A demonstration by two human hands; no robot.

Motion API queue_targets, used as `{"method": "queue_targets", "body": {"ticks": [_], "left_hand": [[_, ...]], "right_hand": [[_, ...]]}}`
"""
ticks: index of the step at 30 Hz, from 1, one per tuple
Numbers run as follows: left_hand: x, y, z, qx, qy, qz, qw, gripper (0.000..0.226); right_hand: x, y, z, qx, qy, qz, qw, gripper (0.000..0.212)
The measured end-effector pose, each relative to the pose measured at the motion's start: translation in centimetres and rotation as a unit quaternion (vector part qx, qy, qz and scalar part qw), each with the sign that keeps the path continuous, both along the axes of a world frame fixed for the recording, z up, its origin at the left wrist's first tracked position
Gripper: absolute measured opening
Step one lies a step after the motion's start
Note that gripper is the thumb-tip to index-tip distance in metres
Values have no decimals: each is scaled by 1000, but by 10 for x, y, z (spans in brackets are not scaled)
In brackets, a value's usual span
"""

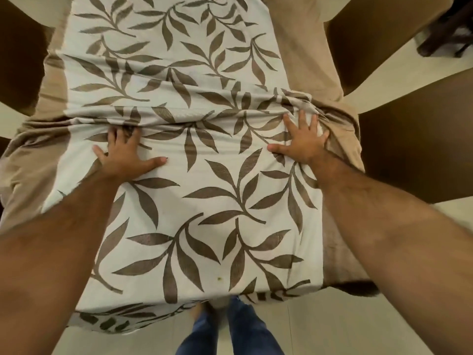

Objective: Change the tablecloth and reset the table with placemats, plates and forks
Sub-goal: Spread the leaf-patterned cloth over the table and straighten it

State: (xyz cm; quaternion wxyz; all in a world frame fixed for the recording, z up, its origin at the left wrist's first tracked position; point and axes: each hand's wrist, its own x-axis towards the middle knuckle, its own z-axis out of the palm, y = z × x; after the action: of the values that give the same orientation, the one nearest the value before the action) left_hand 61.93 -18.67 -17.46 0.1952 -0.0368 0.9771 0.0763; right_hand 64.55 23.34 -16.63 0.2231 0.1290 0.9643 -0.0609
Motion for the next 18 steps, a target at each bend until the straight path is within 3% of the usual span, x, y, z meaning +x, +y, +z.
{"method": "queue_targets", "body": {"ticks": [5,9,11,13,16,18], "left_hand": [[-8,-10,6,36,20,-15,999,107],[22,-5,5,-42,153,61,985,90],[42,8,7,-67,148,126,979,84],[53,16,10,-62,142,141,978,79],[59,19,12,-52,130,100,985,77],[66,20,9,-31,74,47,996,80]], "right_hand": [[-13,7,-2,-6,-1,17,1000,110],[7,11,5,-51,97,10,994,96],[29,8,9,-15,188,-18,982,80],[51,1,13,19,223,-52,973,63],[83,-10,14,21,212,-70,975,51],[108,-13,10,-10,176,-76,981,55]]}}
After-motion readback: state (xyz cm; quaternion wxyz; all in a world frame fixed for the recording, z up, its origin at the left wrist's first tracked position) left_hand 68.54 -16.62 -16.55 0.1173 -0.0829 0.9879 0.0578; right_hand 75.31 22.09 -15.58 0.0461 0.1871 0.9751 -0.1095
